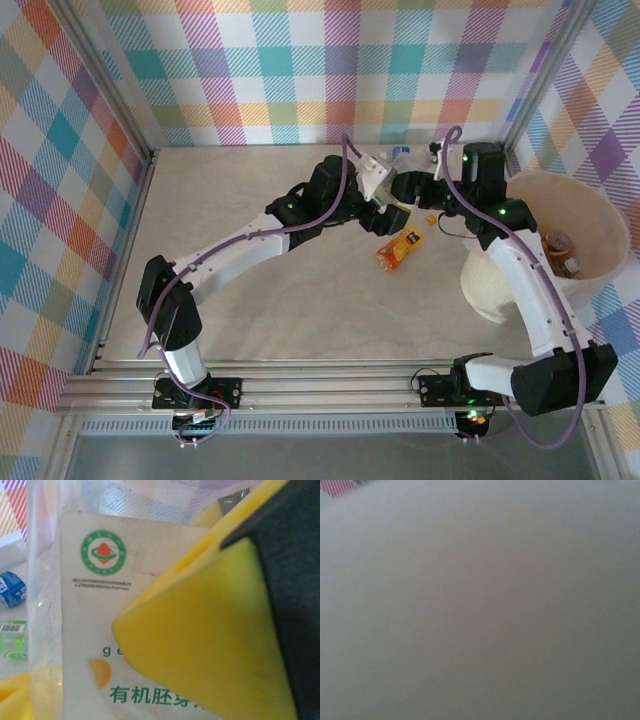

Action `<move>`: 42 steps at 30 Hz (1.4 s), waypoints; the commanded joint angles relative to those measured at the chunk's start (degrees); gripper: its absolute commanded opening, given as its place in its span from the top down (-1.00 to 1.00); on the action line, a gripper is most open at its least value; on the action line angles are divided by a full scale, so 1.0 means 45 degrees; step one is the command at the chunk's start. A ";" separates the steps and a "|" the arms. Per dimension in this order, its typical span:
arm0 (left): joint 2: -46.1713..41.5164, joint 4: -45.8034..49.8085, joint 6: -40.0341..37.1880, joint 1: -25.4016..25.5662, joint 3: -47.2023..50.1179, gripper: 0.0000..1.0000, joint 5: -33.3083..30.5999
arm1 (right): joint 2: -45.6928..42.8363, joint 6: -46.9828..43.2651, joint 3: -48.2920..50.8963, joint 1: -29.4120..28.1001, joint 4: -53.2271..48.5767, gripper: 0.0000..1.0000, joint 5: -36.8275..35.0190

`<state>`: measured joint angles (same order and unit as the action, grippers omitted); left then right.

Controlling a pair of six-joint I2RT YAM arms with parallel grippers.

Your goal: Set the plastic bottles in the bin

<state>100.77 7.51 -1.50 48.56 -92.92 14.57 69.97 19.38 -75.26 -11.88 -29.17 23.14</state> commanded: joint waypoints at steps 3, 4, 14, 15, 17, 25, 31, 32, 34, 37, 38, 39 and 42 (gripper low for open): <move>-0.0559 -0.0657 0.0410 0.0067 -0.0112 -1.00 0.1016 | -0.1334 -0.0433 -0.0297 0.0158 0.1526 0.10 -0.2579; -0.0676 -0.0813 0.0484 0.0052 0.0015 -1.00 0.1113 | -0.1302 -0.0736 -0.0515 0.0178 0.1443 0.11 -0.2968; -0.1397 -0.1726 0.1836 0.0055 0.1468 -1.00 -0.2408 | -0.2376 -0.4368 -0.1517 0.1382 0.0886 0.09 -0.9318; -0.1388 -0.1834 0.2040 0.0064 0.1596 -1.00 -0.2879 | -0.2512 -0.4568 -0.1488 0.1621 0.0898 0.09 -0.9534; -0.1334 -0.1988 0.2436 0.0051 0.1798 -1.00 -0.3573 | -0.2676 -0.5127 -0.1439 0.1998 0.0971 0.09 -1.0277; -0.1015 -0.2261 0.3331 0.0060 0.1746 -1.00 -0.4420 | -0.2514 -0.6796 -0.0760 0.4668 0.0687 0.08 -1.2542; -0.0605 -0.2103 0.4191 0.0057 0.1109 -1.00 -0.3724 | -0.2159 -0.6341 -0.0453 0.6109 0.0518 0.04 -1.2996; -0.0526 -0.1948 0.4290 0.0058 0.0906 -1.00 -0.3482 | -0.2098 -0.6218 -0.0373 0.6245 0.0488 0.03 -1.3016; -0.0412 -0.1614 0.4363 0.0054 0.0608 -1.00 -0.3263 | -0.1961 -0.5976 -0.0149 0.6441 0.0486 0.02 -1.3008; -0.0382 -0.1574 0.4385 0.0052 0.0588 -1.00 -0.3453 | -0.1622 -0.5681 0.0007 0.6546 0.0510 0.00 -1.2873; -0.0387 -0.1589 0.4396 0.0065 0.0628 -1.00 -0.3573 | -0.1453 -0.5673 -0.0050 0.6556 0.0416 -0.03 -1.2805; -0.0382 -0.1637 0.4437 0.0063 0.0666 -1.00 -0.3645 | -0.1282 -0.5285 -0.0126 0.6546 0.0276 -0.08 -1.2737; -0.0382 -0.1668 0.4454 0.0051 0.0741 -1.00 -0.3648 | -0.0925 -0.4918 -0.0321 0.6566 -0.0245 -0.30 -1.2417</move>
<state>98.87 0.01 17.54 48.66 -88.27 -1.78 64.97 -5.87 -75.72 17.30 -28.62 -33.67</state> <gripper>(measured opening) 0.998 0.620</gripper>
